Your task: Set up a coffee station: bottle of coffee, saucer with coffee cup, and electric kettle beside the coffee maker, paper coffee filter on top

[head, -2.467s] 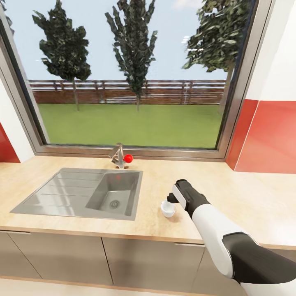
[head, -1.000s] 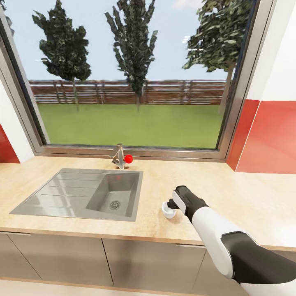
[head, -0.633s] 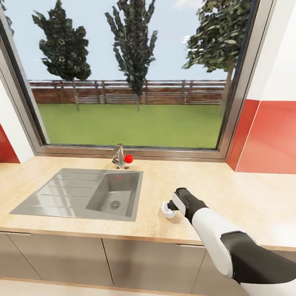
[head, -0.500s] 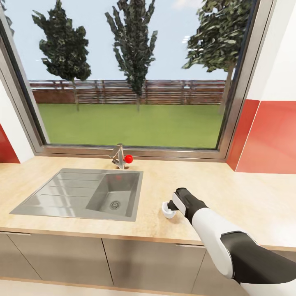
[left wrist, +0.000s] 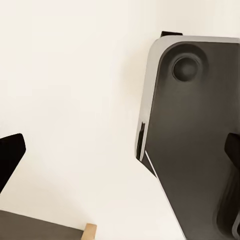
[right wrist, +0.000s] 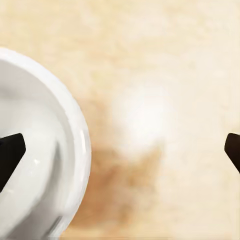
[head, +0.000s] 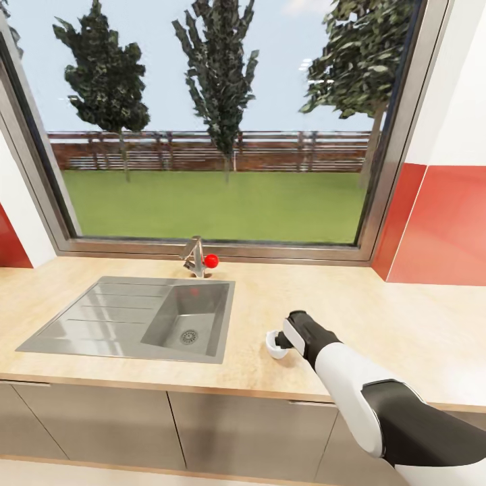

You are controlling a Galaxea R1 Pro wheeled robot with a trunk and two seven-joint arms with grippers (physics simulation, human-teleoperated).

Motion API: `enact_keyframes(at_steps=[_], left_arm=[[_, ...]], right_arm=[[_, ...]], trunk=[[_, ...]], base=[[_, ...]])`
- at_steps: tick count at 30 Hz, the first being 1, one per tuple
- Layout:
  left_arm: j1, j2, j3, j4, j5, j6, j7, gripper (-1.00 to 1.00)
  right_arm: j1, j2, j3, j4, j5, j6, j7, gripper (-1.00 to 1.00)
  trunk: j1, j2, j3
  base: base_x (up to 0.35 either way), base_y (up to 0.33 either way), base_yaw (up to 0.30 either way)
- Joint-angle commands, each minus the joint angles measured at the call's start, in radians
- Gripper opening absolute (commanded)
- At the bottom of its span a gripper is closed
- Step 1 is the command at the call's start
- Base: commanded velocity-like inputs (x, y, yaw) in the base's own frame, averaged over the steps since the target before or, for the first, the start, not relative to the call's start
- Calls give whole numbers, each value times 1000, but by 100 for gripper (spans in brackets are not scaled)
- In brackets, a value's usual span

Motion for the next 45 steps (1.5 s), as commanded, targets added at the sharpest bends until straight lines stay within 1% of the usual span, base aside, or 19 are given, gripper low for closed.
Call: enact_keyframes(at_steps=[1, 6, 12, 13, 45], left_arm=[[-1, 0, 7, 1, -10, -4, 2, 100], [-1, 0, 7, 1, -10, -4, 2, 100], [-1, 0, 7, 1, -10, -4, 2, 100], [0, 0, 7, 1, -10, -4, 2, 100], [1, 0, 7, 1, -10, -6, 2, 100]], right_arm=[[-1, 0, 8, 2, -10, 2, -6, 100], [-1, 0, 8, 16, -10, -7, 17, 100], [-1, 0, 8, 18, -10, -8, 22, 100], [-1, 0, 8, 19, -10, -8, 22, -100], [-1, 0, 8, 9, -10, -9, 20, -100]], trunk=[[1, -2, -2], [1, -2, -2], [1, -2, -2], [1, -2, -2], [1, -2, -2]], base=[[0, 0, 0], [0, 0, 0], [0, 0, 0], [0, 0, 0], [0, 0, 0]])
